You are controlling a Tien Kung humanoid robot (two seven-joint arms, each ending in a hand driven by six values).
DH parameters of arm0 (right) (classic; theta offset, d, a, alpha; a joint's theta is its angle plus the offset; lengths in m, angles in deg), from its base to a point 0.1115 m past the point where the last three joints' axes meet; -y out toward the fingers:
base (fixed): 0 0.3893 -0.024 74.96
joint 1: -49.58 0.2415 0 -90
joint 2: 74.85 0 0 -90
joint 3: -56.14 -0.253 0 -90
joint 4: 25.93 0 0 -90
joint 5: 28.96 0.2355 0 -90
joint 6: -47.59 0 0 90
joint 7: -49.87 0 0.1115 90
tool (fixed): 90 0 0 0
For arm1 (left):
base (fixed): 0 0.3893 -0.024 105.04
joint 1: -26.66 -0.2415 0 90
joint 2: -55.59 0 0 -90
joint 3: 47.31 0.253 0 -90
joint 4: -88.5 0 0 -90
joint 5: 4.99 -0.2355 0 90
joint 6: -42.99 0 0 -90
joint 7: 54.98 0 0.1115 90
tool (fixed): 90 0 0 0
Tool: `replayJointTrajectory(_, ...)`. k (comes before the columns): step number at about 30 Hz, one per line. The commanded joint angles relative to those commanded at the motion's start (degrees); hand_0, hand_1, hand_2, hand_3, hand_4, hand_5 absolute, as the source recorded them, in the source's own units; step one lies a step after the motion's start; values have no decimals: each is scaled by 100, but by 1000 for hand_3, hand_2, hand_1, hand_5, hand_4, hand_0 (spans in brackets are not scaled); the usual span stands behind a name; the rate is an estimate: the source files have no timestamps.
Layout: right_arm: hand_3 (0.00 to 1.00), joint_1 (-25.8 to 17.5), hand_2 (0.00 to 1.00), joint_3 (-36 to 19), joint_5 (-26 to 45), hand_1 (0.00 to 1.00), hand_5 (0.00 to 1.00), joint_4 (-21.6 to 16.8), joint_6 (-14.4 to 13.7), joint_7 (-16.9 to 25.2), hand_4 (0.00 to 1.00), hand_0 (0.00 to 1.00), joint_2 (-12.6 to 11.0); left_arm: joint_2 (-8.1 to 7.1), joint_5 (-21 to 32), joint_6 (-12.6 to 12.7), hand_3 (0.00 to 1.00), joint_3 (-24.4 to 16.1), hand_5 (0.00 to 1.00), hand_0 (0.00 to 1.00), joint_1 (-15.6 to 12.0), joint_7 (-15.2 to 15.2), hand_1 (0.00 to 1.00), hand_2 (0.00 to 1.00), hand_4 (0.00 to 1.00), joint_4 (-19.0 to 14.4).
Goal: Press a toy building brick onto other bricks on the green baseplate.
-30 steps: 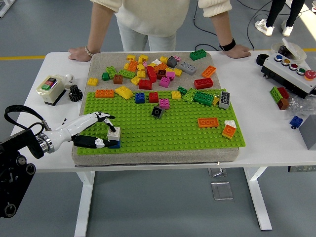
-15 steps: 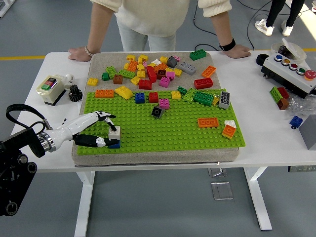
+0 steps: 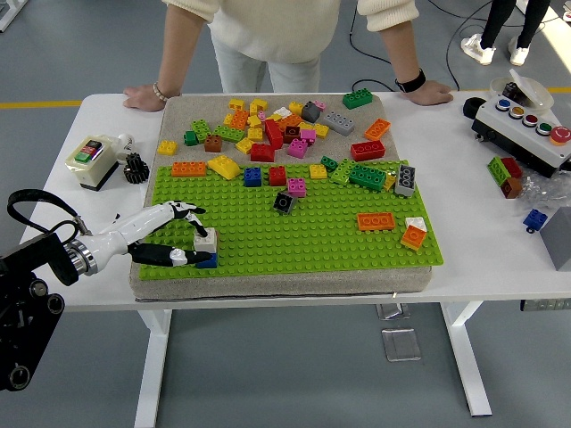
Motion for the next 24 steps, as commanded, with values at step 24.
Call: replayJointTrajectory(24, 592, -10, 706, 7, 9, 655, 493, 0, -8, 6, 916, 733, 9, -35, 437, -52, 606, -110, 758, 998, -68, 33, 968, 916, 998, -350)
